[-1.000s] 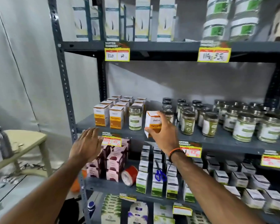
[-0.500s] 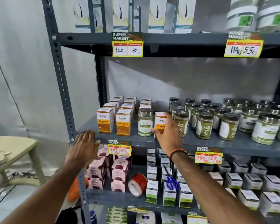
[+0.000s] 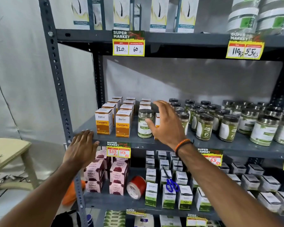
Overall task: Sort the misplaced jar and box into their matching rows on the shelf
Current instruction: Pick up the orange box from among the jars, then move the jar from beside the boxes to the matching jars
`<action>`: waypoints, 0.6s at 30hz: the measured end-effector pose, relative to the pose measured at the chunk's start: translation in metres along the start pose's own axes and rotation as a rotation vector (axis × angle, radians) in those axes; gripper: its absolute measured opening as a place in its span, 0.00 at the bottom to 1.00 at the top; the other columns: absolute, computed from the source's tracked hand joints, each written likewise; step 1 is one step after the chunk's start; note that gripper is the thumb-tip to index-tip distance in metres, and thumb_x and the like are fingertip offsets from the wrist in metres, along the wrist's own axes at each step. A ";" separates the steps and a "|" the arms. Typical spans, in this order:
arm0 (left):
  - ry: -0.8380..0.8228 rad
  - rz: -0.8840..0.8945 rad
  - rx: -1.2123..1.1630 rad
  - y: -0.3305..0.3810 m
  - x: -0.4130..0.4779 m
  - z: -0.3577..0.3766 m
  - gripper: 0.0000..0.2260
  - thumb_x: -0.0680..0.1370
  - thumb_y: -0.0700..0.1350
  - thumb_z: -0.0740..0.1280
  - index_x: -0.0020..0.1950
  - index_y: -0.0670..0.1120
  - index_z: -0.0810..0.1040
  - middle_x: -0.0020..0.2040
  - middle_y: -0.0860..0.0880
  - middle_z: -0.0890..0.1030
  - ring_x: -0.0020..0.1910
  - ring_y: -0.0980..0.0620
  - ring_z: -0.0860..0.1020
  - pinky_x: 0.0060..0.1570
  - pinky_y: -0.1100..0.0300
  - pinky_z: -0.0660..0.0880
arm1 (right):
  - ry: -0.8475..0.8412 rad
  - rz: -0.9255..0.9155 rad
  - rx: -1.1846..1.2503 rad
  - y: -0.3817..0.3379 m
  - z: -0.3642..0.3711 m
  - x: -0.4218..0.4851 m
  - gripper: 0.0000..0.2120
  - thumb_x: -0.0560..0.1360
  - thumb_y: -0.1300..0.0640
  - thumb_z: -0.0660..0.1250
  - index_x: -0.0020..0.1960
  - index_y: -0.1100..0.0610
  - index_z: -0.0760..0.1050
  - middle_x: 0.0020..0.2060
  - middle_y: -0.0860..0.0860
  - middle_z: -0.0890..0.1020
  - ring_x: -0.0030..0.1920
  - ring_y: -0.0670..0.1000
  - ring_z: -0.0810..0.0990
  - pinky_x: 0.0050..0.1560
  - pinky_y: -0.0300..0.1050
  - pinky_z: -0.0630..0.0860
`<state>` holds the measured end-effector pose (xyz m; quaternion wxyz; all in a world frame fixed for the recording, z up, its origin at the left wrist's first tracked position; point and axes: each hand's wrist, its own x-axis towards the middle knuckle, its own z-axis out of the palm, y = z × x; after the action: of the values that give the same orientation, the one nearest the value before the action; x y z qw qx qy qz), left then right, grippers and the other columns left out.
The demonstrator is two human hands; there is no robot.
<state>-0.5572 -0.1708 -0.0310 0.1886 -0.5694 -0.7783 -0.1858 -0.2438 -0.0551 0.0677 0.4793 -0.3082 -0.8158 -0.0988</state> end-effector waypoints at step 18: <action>0.002 0.059 0.026 -0.015 0.007 0.009 0.31 0.83 0.62 0.45 0.76 0.42 0.67 0.75 0.40 0.72 0.75 0.42 0.69 0.75 0.43 0.63 | -0.341 0.069 -0.252 0.005 0.037 0.043 0.29 0.77 0.33 0.65 0.64 0.55 0.76 0.48 0.51 0.86 0.54 0.55 0.85 0.82 0.66 0.51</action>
<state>-0.5744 -0.1645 -0.0362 0.2023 -0.5892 -0.7635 -0.1705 -0.2827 -0.0166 0.0843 0.2952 -0.4056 -0.8552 -0.1301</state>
